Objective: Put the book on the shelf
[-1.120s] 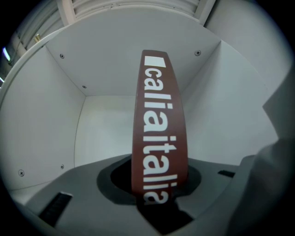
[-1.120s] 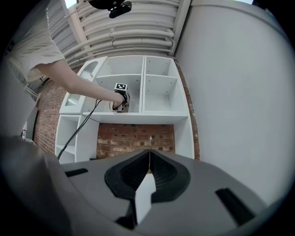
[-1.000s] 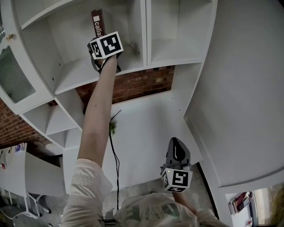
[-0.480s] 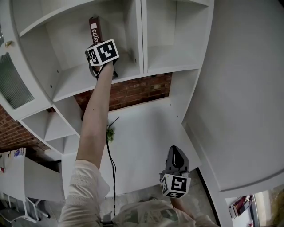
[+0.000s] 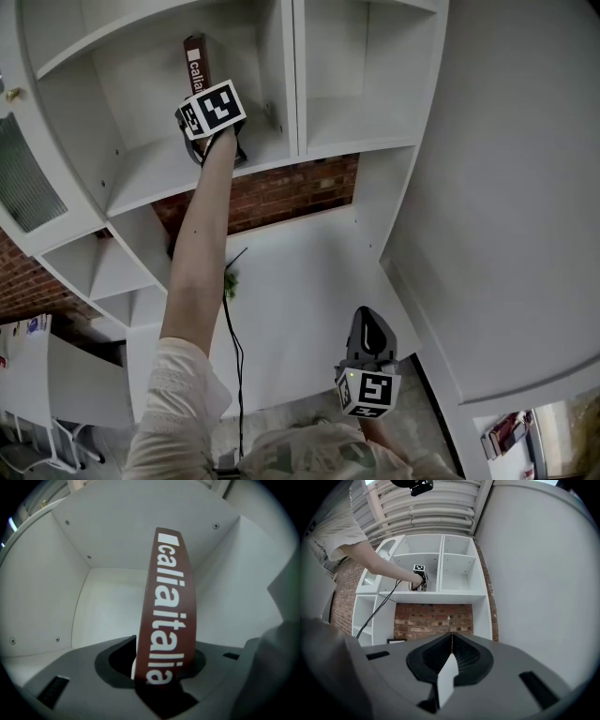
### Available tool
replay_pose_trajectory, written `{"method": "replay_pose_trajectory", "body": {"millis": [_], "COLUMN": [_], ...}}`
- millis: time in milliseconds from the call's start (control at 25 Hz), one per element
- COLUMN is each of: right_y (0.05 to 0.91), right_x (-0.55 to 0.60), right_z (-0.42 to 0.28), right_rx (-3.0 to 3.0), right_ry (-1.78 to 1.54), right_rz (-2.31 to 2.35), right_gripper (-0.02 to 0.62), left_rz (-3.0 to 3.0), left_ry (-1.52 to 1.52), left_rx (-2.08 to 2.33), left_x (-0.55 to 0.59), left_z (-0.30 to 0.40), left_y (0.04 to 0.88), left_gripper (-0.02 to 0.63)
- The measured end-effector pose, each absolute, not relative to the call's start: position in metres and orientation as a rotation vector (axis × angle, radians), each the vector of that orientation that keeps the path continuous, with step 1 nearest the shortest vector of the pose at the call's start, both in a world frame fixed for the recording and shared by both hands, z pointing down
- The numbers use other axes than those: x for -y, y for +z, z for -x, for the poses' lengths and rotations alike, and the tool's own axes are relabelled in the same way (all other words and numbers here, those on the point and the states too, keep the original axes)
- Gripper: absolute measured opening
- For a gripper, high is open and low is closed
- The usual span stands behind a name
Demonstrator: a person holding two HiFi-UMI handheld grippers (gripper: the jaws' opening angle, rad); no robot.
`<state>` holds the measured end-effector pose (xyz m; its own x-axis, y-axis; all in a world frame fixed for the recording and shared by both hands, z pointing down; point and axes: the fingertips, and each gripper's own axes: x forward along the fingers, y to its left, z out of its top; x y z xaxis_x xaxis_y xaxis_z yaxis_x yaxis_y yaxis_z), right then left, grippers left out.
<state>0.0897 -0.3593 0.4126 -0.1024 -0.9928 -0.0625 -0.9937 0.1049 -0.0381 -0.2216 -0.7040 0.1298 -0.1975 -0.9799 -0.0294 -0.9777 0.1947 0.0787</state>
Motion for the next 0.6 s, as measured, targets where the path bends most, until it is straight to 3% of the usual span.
{"method": "replay_pose_trajectory", "body": {"millis": [320, 600], "right_y": [0.413, 0.404], "right_x": [0.350, 0.339], "right_z": [-0.094, -0.074], "right_rx": [-2.305, -2.371], "right_ry": [0.019, 0.057], "right_rz": [2.059, 1.980], "right_gripper": [0.017, 0.017], "left_rz": [-1.960, -2.041], "left_ry": [-0.215, -0.306], "left_rx": [2.395, 2.423], "left_x": [0.686, 0.639], "left_z": [0.225, 0.222], "left_y": [0.125, 0.112], "left_gripper": [0.234, 0.242]}}
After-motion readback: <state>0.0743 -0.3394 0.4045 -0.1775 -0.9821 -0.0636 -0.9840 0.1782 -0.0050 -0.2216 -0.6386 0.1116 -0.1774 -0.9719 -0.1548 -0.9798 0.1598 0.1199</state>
